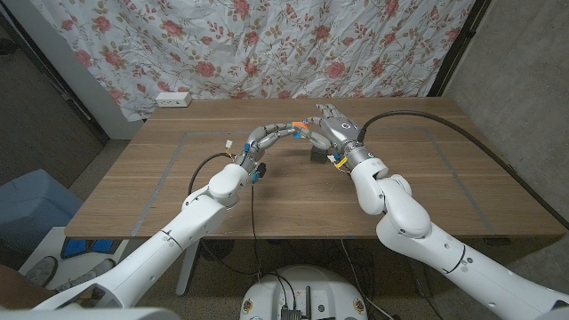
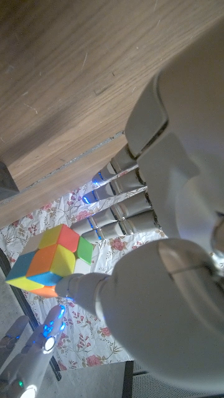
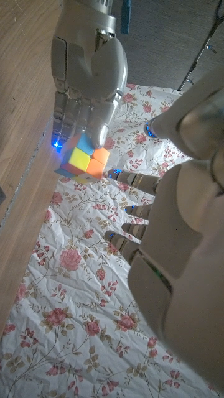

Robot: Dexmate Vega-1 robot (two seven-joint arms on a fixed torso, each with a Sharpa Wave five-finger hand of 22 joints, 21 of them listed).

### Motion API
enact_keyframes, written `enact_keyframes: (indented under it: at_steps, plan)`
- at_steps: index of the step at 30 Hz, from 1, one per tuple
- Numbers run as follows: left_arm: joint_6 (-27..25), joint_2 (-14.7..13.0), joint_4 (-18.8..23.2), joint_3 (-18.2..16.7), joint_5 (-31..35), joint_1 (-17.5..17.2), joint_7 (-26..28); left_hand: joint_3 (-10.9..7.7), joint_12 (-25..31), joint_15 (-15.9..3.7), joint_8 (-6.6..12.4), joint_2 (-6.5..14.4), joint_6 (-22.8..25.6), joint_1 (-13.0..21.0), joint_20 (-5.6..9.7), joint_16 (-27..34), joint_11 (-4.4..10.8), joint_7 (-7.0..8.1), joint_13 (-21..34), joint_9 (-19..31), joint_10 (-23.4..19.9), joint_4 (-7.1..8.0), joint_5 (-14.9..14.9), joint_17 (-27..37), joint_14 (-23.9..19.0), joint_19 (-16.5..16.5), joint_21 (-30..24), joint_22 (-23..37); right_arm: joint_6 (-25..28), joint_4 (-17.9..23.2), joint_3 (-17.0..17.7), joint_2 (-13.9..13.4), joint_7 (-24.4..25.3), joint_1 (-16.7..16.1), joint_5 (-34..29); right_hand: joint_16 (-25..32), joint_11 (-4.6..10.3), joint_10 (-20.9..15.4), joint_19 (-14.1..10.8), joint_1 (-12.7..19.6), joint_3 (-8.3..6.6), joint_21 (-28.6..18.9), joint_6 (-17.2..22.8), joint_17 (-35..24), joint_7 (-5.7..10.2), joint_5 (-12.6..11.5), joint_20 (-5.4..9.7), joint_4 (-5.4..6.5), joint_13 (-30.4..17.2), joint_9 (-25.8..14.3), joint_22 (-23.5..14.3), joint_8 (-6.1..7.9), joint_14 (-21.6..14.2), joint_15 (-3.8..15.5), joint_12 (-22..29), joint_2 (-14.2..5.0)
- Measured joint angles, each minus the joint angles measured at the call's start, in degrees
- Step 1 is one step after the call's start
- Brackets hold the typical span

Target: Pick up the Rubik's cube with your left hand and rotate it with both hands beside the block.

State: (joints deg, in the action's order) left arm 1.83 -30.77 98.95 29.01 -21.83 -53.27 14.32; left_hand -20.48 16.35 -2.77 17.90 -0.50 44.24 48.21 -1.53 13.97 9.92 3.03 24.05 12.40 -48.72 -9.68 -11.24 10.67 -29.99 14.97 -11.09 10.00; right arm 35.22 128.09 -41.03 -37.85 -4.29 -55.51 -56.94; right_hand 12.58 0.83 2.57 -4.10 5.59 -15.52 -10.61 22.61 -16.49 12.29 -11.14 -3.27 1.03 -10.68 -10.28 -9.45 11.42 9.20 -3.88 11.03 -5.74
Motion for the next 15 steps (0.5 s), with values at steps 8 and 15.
enact_keyframes:
  at_steps: [8, 15]
  plan:
    - [-0.13, 0.02, 0.09, 0.07, 0.11, -0.02, 0.04, 0.01, -0.01, 0.00, 0.00, 0.00, 0.00, 0.00, 0.00, 0.00, 0.00, 0.00, 0.10, 0.00, 0.00, -0.01, 0.00, 0.00, 0.00, 0.00, 0.00, 0.00, -0.57, 0.48, 0.90, 0.10, 1.52, -0.22, 1.57, 0.00, 0.00, 0.00, -0.20, 0.00, -0.24, 0.00, 0.00, 0.00, 0.00, 0.00, 0.20, -0.24, 0.00, 0.00, 0.00, -0.23, 0.00, 0.00, 0.00, 0.00]
    - [-0.18, 0.01, 0.14, 0.20, 0.27, 0.00, 0.04, 0.09, -0.17, 0.00, -0.01, 0.00, 0.00, 0.00, 0.00, 0.00, 0.00, 0.00, 0.36, 0.00, 0.00, -0.07, -0.26, 0.01, 0.00, 0.00, 0.00, 0.00, -0.70, 0.80, 1.63, 0.13, 1.95, -0.24, 2.76, 0.00, 0.00, 0.00, -0.42, 0.00, -0.24, 0.00, 0.00, -0.01, 0.00, 0.00, -0.03, -0.24, 0.00, 0.01, 0.00, -0.23, 0.00, 0.00, 0.00, 0.00]
